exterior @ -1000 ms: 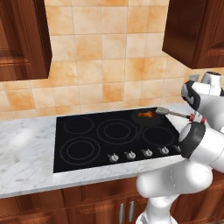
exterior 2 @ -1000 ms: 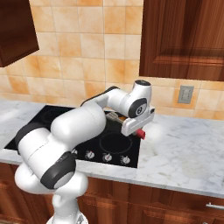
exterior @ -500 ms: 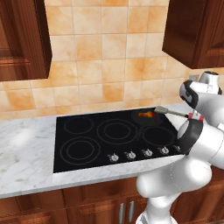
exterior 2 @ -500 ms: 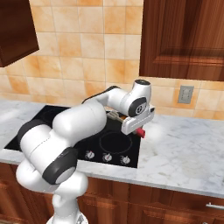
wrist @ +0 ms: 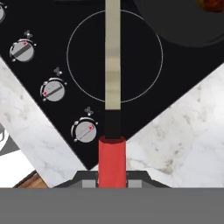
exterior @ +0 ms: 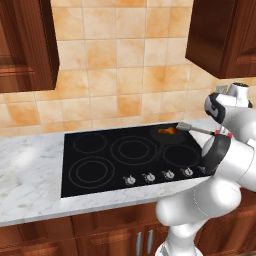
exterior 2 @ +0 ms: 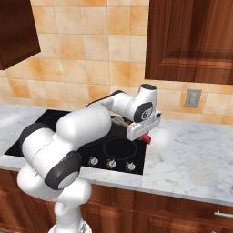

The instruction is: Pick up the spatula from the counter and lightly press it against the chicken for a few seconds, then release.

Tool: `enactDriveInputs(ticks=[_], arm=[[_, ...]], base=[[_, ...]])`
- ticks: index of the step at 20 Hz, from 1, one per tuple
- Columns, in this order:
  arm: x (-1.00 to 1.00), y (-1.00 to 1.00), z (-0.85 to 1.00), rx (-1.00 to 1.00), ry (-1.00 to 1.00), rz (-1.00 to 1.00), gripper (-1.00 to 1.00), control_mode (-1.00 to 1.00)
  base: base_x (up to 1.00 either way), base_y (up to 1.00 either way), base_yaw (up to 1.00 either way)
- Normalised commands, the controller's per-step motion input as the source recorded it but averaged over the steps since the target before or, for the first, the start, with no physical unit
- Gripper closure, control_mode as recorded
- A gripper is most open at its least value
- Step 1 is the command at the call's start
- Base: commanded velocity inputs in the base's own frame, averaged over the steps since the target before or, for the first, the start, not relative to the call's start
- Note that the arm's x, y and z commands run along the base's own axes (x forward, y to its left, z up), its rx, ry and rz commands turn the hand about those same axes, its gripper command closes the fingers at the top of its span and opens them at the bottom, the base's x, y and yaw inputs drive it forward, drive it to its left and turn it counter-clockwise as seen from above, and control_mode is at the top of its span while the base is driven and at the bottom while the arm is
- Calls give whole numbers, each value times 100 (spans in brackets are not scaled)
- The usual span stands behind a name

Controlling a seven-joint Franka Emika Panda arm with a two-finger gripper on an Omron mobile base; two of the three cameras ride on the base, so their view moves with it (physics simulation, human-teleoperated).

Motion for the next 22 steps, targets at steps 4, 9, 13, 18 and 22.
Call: enactDriveInputs(ticks=[4, 9, 13, 18, 22], arm=[[2, 0, -5, 0, 0, 0, 100, -100], [6, 0, -9, 0, 0, -1, 100, -100], [9, 0, -7, 0, 0, -1, 100, -100], [9, 0, -8, 0, 0, -1, 100, -100], [3, 0, -11, 0, 0, -1, 100, -100]], base=[[0, 0, 0], [0, 0, 0], [0, 0, 0], [0, 0, 0], [0, 0, 0]])
